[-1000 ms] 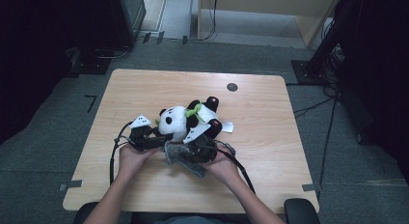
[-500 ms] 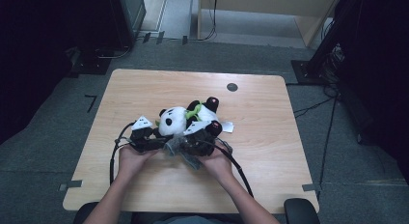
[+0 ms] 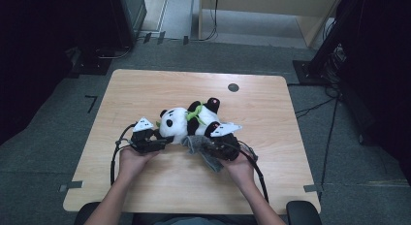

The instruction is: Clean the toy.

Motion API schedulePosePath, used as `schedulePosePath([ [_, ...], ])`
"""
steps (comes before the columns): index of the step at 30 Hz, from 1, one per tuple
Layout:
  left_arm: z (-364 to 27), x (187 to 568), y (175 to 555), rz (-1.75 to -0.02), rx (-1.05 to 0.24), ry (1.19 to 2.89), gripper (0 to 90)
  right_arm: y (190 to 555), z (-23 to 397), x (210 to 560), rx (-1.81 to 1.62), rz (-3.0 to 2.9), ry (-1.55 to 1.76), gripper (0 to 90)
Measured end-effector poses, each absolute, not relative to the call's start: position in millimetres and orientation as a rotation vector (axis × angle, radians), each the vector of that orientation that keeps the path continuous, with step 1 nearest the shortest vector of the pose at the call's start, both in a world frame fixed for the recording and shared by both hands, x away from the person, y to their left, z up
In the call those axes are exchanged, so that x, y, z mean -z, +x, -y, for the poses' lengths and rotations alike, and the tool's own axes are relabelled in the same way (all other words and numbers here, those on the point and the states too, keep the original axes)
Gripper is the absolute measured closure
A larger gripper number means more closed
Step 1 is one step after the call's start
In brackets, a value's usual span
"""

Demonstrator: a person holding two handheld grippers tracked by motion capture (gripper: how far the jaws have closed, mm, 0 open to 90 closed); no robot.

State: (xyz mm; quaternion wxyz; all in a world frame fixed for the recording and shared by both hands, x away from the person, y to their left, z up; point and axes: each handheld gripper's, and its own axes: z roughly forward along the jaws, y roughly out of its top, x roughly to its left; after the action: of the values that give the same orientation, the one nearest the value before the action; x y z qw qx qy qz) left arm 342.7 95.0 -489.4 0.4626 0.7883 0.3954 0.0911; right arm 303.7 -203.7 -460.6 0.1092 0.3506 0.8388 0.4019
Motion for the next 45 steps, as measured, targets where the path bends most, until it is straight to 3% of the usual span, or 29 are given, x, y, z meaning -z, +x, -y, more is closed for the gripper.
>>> schedulePosePath([
  [15, -94, 491, 344, -0.964, -0.233, 1.933, 41.9, 290, 244, 459, -1.152, -2.419, 1.078, 75.9],
  [23, -93, 491, 342, -0.975, -0.237, 1.922, 41.9, 286, 194, 463, -1.197, -2.534, 0.896, 75.9],
  [32, -91, 491, 336, -0.991, -0.239, 1.909, 41.6, 311, 127, 474, -1.175, -2.639, 0.814, 75.4],
  [45, -91, 492, 335, -0.987, -0.253, 1.923, 41.5, 317, 150, 474, -1.154, -2.567, 0.906, 75.3],
])
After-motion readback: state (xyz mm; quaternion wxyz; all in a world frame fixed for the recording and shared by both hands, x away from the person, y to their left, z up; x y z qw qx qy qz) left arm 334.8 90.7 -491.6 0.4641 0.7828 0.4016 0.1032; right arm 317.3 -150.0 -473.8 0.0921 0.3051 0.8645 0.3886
